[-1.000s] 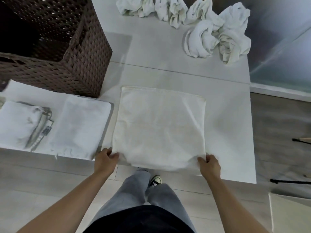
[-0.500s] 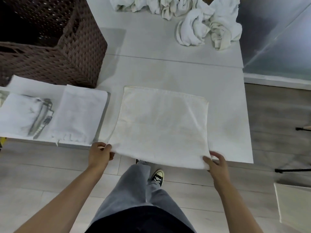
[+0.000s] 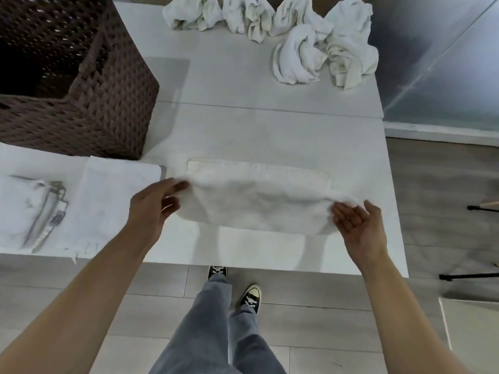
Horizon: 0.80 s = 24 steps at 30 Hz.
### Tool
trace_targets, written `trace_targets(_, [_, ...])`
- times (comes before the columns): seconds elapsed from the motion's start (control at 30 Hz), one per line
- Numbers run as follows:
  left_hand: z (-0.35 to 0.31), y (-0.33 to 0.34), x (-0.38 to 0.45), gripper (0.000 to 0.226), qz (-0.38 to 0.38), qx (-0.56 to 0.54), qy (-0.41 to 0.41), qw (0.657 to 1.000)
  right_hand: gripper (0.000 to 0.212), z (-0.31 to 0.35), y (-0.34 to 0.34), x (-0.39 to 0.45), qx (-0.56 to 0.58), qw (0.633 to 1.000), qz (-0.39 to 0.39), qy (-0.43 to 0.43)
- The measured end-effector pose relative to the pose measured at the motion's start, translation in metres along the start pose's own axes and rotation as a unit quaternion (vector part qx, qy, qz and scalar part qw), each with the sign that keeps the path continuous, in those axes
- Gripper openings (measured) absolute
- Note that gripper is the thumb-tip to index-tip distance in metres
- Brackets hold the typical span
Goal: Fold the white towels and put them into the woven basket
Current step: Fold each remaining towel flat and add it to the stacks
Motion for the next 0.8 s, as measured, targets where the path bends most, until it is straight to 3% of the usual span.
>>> trace_targets(0.13, [-0.002,0.006,0.051,0.008,-0.003,0.069,0.018,0.997,0.018,0.006,0.014,0.033,-0.06,0.998,-0.007,-0.001])
trace_targets(0.3, [0.004,0.013,0.102,0.012,-0.039,0.149,0.05,0.987,0.02,0.001,0.022,0.069,-0.125,0.992,-0.032,0.0])
trace_targets(0.43, [0.023,0.01,0.123,0.04,-0.044,0.147,0.029,0.988,0.029,-0.014,0.014,0.088,-0.142,0.989,-0.038,-0.001])
trace_targets(0.5, [0.041,0.01,0.119,0.054,-0.019,0.223,0.027,0.974,0.04,-0.02,0.012,0.088,-0.188,0.98,-0.047,-0.032])
trace_targets(0.6, [0.073,0.015,0.092,0.055,0.057,0.438,0.111,0.89,0.046,-0.027,0.013,0.075,-0.315,0.945,-0.047,-0.076])
trace_targets(0.67, [0.098,0.021,0.068,0.051,0.112,0.581,0.204,0.78,0.048,-0.036,0.013,0.067,-0.432,0.896,-0.014,-0.105])
trace_targets(0.73, [0.124,0.032,0.046,0.05,0.151,0.678,0.237,0.679,0.045,-0.048,0.01,0.067,-0.593,0.794,0.038,-0.13])
trace_targets(0.8, [0.148,0.041,0.033,0.052,0.177,0.723,0.229,0.628,0.043,-0.061,0.004,0.071,-0.71,0.685,0.081,-0.141])
Point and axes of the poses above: each hand's wrist, its own x-axis towards the middle knuckle, its own y-axis out of the palm, z = x × y, the point moved 1 cm from there along x, towards the middle knuckle, and after that the axes turned 13 degrees about z, right-handed, at the moved point
